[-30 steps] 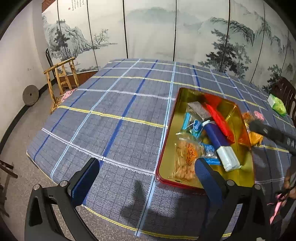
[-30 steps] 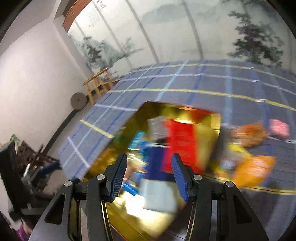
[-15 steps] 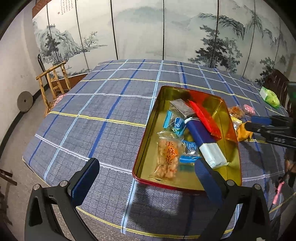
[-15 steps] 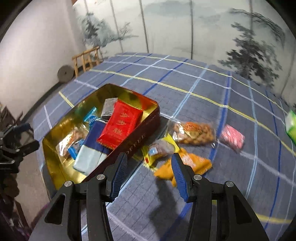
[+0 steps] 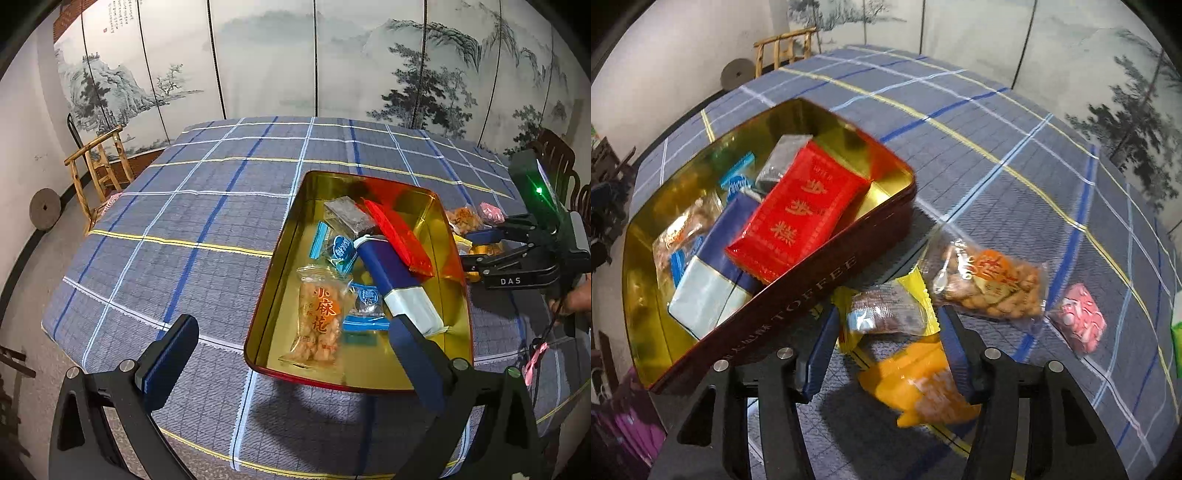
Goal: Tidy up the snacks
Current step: 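Grasp the clear bag with yellow wrapping with the right gripper, then grasp the orange snack bag with the left gripper while the right gripper holds the yellow bag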
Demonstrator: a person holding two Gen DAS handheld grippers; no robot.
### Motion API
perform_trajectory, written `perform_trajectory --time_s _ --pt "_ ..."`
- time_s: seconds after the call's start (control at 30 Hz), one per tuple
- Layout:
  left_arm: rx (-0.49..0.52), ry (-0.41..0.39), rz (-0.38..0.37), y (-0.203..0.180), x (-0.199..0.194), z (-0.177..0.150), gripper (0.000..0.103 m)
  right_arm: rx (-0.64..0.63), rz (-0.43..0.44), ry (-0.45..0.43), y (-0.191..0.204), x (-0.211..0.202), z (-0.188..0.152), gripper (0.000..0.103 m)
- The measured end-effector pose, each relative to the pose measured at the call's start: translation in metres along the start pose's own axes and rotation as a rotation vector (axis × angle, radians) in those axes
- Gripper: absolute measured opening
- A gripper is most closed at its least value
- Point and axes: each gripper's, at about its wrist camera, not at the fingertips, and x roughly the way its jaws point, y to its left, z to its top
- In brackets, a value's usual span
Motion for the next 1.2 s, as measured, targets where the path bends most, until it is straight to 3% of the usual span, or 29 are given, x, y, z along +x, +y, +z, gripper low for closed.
perform_trajectory --time_s 0.07,0.13,0.43,0.7,0.83,1.0,1.2 --pt "0.001 0.005 -0.003 -0.001 0.001 0.000 0.102 -0.010 -0.002 0.002 0.002 0.002 0.000 0.054" --pt "0.003 0.008 -0.004 -0.002 0.002 0.000 0.102 -0.018 -0.008 0.002 0.006 0.003 -0.001 0.045" --pt "0.002 0.010 -0.010 -0.005 0.001 -0.001 0.102 0.015 0.009 -0.076 0.012 -0.020 -0.013 0.040" --pt "0.058 -0.019 -0.042 -0.022 -0.013 -0.001 0.102 0.170 -0.021 -0.210 0.003 -0.082 -0.072 0.040" --pt "0.130 -0.028 -0.090 -0.043 -0.022 0.002 0.102 0.283 -0.070 -0.206 -0.023 -0.098 -0.115 0.040" --pt "0.208 -0.014 -0.207 -0.078 -0.029 0.010 0.102 0.399 -0.118 -0.181 -0.063 -0.106 -0.158 0.040" --pt "0.255 0.045 -0.326 -0.126 -0.014 0.030 0.102 0.471 -0.128 -0.185 -0.089 -0.110 -0.189 0.040"
